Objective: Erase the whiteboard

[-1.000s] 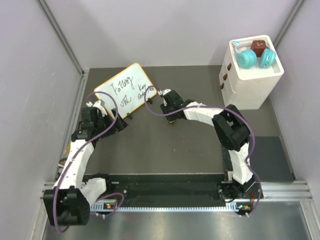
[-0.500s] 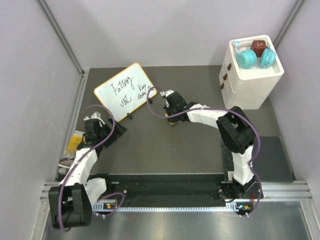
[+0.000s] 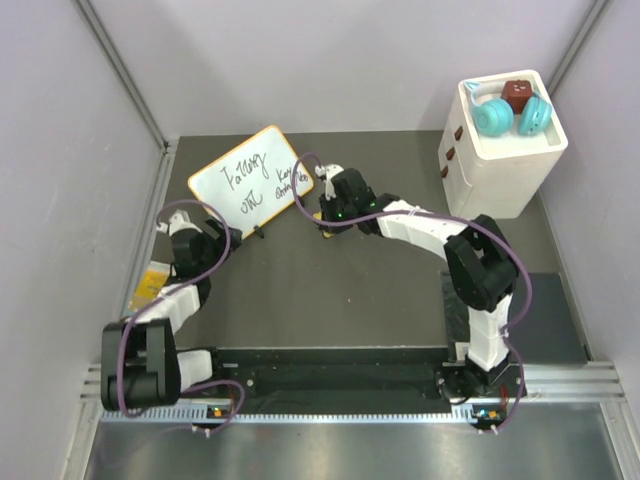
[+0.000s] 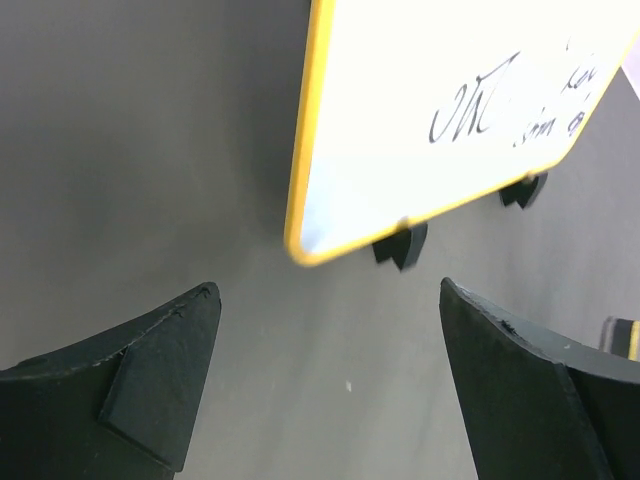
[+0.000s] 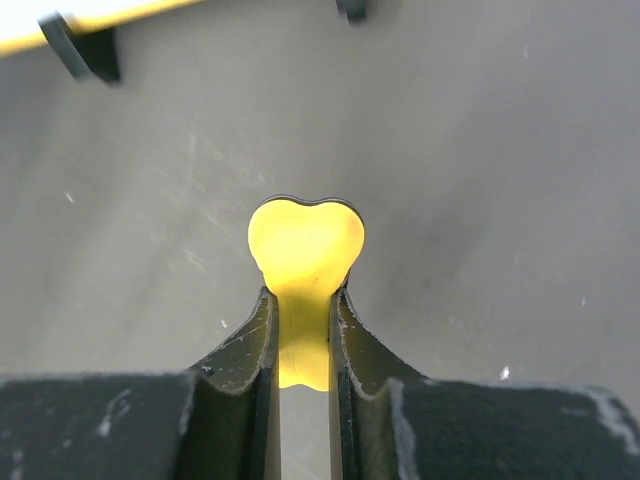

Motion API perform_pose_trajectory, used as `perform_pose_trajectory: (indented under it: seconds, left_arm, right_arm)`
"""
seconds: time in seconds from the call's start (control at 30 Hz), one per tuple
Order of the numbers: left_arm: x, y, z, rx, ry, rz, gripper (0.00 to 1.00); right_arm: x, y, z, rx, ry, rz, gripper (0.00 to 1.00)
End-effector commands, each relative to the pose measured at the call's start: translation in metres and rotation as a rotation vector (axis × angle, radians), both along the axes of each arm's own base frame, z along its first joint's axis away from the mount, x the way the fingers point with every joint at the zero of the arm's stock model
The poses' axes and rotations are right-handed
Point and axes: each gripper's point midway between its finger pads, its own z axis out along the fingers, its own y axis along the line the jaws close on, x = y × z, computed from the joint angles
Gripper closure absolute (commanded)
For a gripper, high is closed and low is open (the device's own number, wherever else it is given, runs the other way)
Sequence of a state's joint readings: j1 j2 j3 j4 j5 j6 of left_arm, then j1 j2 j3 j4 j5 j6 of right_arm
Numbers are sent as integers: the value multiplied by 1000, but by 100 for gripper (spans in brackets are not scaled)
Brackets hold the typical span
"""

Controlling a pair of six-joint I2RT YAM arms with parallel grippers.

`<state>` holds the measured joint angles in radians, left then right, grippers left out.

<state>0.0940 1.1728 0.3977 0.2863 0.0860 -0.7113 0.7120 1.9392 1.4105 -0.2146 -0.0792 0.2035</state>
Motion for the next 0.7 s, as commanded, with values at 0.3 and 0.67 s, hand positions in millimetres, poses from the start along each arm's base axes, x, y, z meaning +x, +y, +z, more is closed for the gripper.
perform_pose_trajectory:
  seconds: [0.3,0.67]
  left_arm:
    - [54,-15,-8,-30,-189,-131,2]
    - [55,3,-17,-27,-167,-56,44]
  right_arm:
    - [29,52,37,161,-80,1,100]
    - [52,88,55,260,-96,34,100]
